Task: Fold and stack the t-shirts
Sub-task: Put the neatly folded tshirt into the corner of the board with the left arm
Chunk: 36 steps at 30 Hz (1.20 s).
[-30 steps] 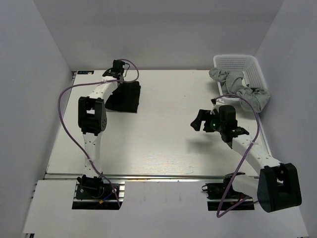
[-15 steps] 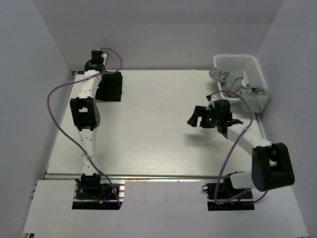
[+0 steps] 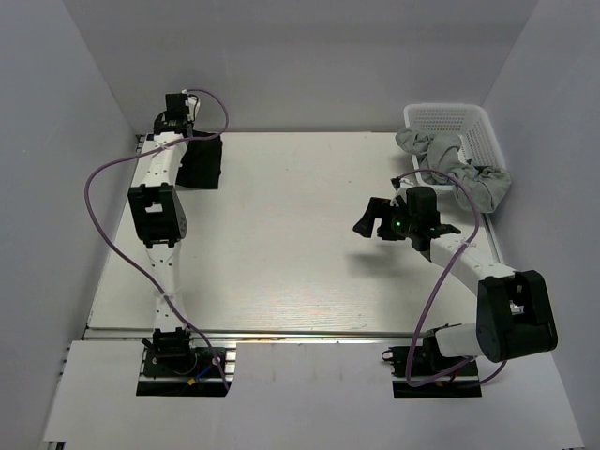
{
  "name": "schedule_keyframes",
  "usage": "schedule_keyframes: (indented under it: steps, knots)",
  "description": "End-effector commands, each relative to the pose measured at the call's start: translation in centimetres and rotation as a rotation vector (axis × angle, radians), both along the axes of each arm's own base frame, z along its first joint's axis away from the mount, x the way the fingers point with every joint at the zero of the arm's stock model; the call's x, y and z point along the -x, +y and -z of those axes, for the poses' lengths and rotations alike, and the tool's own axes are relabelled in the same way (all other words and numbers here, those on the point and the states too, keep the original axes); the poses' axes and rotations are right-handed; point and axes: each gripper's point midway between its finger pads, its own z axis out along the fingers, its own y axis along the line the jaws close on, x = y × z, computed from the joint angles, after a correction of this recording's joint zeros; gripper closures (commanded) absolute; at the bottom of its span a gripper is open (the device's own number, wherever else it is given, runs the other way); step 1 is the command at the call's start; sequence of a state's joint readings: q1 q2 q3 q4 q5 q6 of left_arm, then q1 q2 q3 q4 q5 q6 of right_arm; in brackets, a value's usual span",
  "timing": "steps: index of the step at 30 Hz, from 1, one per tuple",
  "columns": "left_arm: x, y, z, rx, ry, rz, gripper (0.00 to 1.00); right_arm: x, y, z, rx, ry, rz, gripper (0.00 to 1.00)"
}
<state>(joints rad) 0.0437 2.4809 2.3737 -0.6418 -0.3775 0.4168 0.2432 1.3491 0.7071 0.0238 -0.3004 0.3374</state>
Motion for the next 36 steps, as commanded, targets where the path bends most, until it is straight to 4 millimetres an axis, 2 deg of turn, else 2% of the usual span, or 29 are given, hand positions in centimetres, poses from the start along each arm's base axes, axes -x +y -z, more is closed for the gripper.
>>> schedule_keyframes:
  steps: [1,8,17,18,20,21,22,27,28,29,32,36]
  knots:
    - [-0.6,2.3,-4.6,-0.038,-0.113,-0.045,1.00,-1.1,0.6,-2.3,-0.046,-0.062,-0.005,0.10]
    - [-0.8,4.5,-4.7,-0.070,-0.129,-0.071,1.00,-1.1,1.0,-2.6,-0.069,-0.058,-0.010,0.10]
    - [-0.9,5.1,-4.7,-0.087,-0.126,-0.057,1.00,-1.3,1.4,-2.6,-0.085,-0.054,-0.023,0.10]
    - [-1.0,5.3,-5.0,-0.095,-0.138,-0.069,0.91,-1.2,1.5,-2.5,-0.089,-0.050,-0.027,0.10]
    - [-0.7,5.8,-5.2,-0.115,-0.145,-0.097,0.62,-1.3,1.6,-2.6,-0.094,-0.051,-0.031,0.10]
    - [-0.7,5.8,-4.8,-0.115,-0.146,-0.097,0.06,-1.1,1.6,-2.4,-0.097,-0.044,-0.033,0.10]
    - [-0.5,6.2,-5.7,-0.131,-0.164,-0.121,0.00,-1.1,1.7,-2.3,-0.099,-0.040,-0.033,0.10]
    - [-0.2,6.4,-6.0,-0.166,-0.180,-0.166,0.00,-0.9,1.9,-2.5,-0.110,-0.044,-0.049,0.10]
    - [-0.2,6.5,-7.0,-0.166,-0.201,-0.168,0.00,-0.8,2.0,-2.6,-0.113,-0.052,-0.054,0.10]
    - [-0.1,6.4,-6.4,-0.166,-0.188,-0.167,0.00,-0.8,2.0,-2.7,-0.114,-0.056,-0.054,0.10]
    - [0.1,5.4,-8.1,-0.143,-0.229,-0.153,0.00,-0.6,2.2,-2.6,-0.126,-0.056,-0.061,0.10]
    - [-0.4,2.1,-8.8,0.012,-0.259,-0.047,0.00,0.0,2.3,-2.8,-0.139,-0.065,-0.070,0.10]
